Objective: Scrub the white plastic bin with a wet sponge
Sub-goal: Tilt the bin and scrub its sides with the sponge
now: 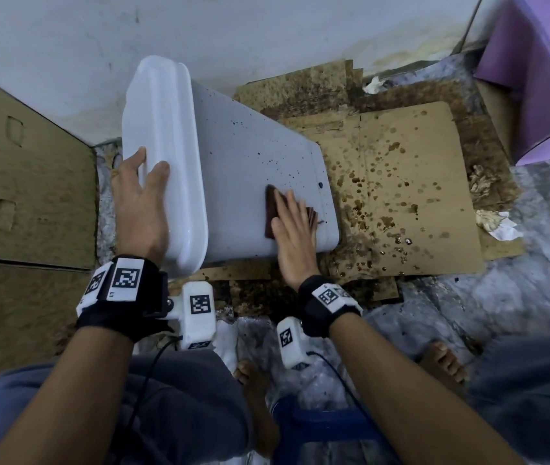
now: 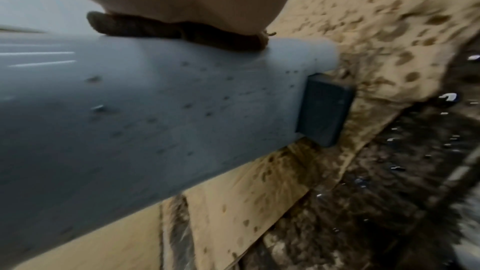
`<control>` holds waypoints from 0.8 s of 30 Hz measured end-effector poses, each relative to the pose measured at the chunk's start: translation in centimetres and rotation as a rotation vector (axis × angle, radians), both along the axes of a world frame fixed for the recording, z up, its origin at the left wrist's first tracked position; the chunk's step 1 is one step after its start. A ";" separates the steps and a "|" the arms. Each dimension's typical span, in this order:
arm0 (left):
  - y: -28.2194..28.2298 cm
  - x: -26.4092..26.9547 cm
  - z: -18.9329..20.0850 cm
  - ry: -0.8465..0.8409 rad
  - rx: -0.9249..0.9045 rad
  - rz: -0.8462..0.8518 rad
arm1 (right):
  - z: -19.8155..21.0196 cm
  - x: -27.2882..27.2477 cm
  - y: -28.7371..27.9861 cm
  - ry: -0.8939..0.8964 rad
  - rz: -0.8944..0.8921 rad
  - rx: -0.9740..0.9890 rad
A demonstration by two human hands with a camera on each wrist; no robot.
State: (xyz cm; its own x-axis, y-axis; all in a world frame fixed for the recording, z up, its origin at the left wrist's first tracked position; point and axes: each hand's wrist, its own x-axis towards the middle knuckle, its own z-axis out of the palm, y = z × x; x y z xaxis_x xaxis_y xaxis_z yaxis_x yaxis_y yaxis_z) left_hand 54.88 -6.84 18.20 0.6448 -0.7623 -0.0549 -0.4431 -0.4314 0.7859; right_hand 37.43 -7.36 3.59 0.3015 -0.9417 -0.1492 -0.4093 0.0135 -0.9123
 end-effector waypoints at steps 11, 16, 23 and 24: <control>-0.2 0.5 -0.3 0.003 -0.024 0.002 | -0.7 -1.0 -1.6 0.094 -0.058 0.170; 0.1 1.2 -0.7 0.048 -0.045 0.009 | 0.2 -0.2 0.6 0.000 0.057 -0.037; 0.0 1.8 -1.2 0.056 -0.064 -0.008 | -4.8 -4.5 -3.3 0.176 -0.068 0.223; -0.1 1.8 -1.3 0.057 -0.069 -0.010 | -5.2 -4.9 -3.6 0.208 -0.046 0.215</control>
State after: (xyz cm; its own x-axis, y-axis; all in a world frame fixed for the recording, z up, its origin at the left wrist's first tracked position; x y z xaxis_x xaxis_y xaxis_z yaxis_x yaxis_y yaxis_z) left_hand 56.71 -6.93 16.90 0.6343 -0.7721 -0.0387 -0.4006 -0.3711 0.8378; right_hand 32.55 -10.93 -1.64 0.2012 -0.8937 -0.4010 -0.5812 0.2206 -0.7833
